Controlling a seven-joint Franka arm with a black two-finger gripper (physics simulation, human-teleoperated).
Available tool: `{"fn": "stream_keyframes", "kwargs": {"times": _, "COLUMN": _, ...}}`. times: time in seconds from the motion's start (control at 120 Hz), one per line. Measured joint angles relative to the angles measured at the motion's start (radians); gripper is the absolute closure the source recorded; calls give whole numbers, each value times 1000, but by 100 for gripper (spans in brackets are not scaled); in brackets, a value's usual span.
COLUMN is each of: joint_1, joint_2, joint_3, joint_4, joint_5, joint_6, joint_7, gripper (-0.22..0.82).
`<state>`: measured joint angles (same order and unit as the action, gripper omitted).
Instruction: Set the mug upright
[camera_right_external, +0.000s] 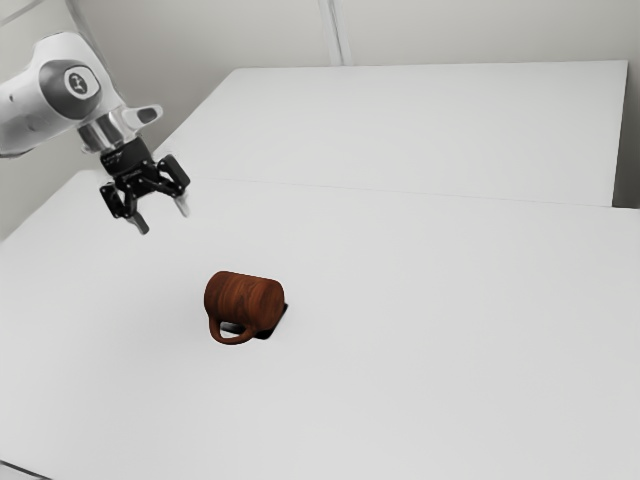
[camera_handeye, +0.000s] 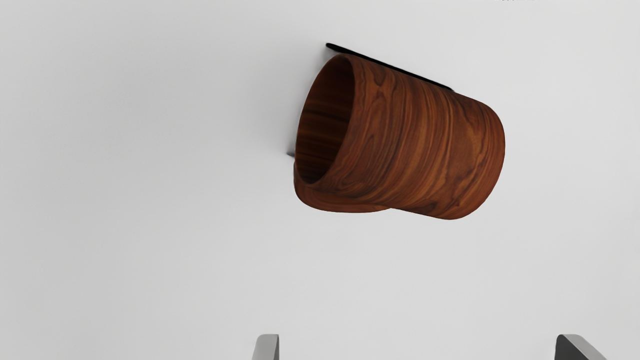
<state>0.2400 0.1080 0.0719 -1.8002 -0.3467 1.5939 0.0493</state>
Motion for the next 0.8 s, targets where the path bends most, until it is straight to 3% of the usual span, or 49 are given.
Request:
{"fn": "stream_keyframes", "kwargs": {"times": 0.1, "joint_1": 7, "joint_2": 7, "joint_3": 44, "joint_4": -169, "joint_5": -169, "joint_6": 105, "joint_7": 106, "gripper": 0}}
{"fn": "stream_keyframes", "kwargs": {"times": 0.292, "joint_1": -9, "joint_2": 19, "joint_3": 112, "joint_4": -257, "joint_5": -454, "joint_6": 194, "joint_7": 356, "gripper": 0}}
{"fn": "stream_keyframes", "kwargs": {"times": 0.383, "joint_1": 7, "joint_2": 46, "joint_3": 154, "joint_4": -262, "joint_5": -538, "joint_6": 200, "joint_7": 468, "gripper": 0}}
{"fn": "stream_keyframes", "kwargs": {"times": 0.567, "joint_1": 27, "joint_2": 182, "joint_3": 163, "joint_4": -250, "joint_5": -746, "joint_6": 173, "joint_7": 651, "gripper": 0}}
{"fn": "stream_keyframes", "kwargs": {"times": 0.8, "joint_1": 24, "joint_2": 204, "joint_3": 158, "joint_4": -306, "joint_5": -845, "joint_6": 95, "joint_7": 810, "gripper": 0}}
